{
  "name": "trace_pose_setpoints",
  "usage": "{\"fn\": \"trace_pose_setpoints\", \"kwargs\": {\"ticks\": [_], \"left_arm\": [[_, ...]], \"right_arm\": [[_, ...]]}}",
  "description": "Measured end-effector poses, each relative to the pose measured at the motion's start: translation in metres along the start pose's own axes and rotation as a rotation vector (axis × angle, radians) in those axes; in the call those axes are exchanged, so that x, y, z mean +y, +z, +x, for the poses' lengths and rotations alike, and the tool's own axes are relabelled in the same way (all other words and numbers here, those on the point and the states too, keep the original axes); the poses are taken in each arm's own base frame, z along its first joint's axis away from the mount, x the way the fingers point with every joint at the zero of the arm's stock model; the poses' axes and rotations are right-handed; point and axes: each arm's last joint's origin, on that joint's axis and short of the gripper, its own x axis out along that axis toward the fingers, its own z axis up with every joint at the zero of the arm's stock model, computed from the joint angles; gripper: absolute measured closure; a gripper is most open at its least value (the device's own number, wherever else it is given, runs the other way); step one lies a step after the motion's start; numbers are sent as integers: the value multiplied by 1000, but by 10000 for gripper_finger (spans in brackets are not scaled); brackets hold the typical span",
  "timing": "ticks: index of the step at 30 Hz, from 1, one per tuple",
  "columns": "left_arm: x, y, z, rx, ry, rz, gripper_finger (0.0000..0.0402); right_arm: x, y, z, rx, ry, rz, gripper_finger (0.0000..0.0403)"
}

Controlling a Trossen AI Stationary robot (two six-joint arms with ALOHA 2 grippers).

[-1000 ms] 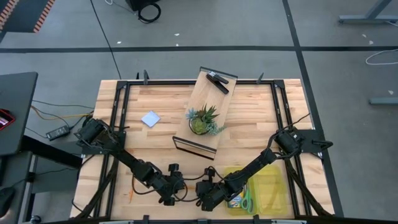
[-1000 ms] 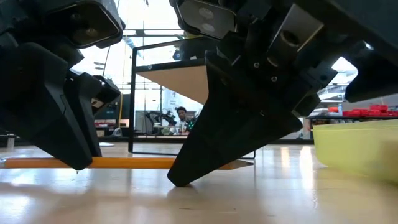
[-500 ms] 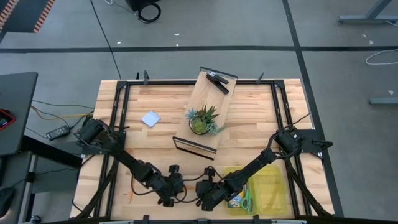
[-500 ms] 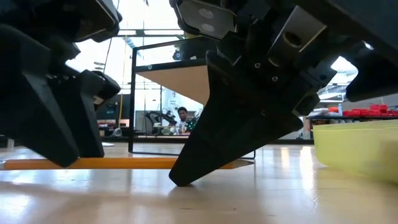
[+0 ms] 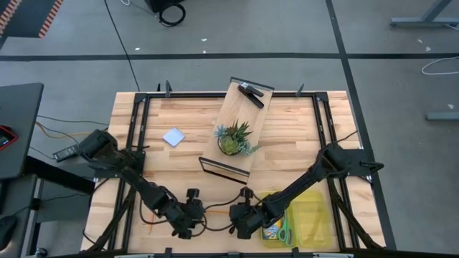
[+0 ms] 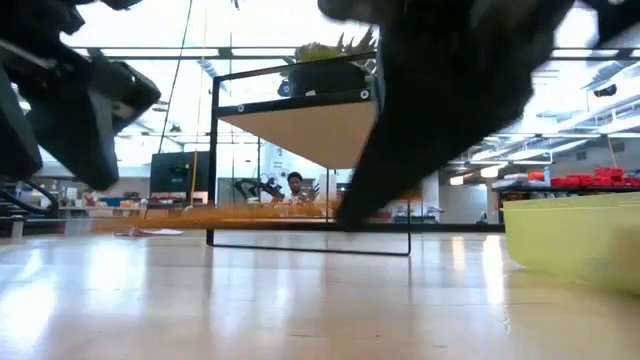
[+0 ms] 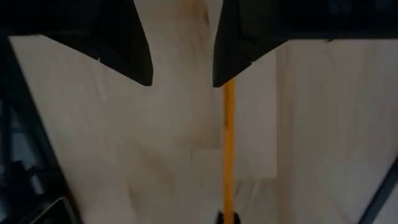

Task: Pack school essentials
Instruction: Put the top orange pencil into the yellow supply box

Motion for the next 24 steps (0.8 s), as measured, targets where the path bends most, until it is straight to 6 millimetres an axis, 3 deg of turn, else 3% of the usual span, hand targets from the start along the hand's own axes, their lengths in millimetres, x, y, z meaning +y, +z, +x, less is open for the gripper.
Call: {"fn": "trace_pose_setpoints", "kwargs": {"ticks": [14,24], "left_arm": [[16,15,-59,-2,4,-71,296],[23,17,-80,-3,3,-102,330]], "right_arm": [[-29,26,-116,47,75,183,360],[-46,16,-173,321,209,477,360]]}}
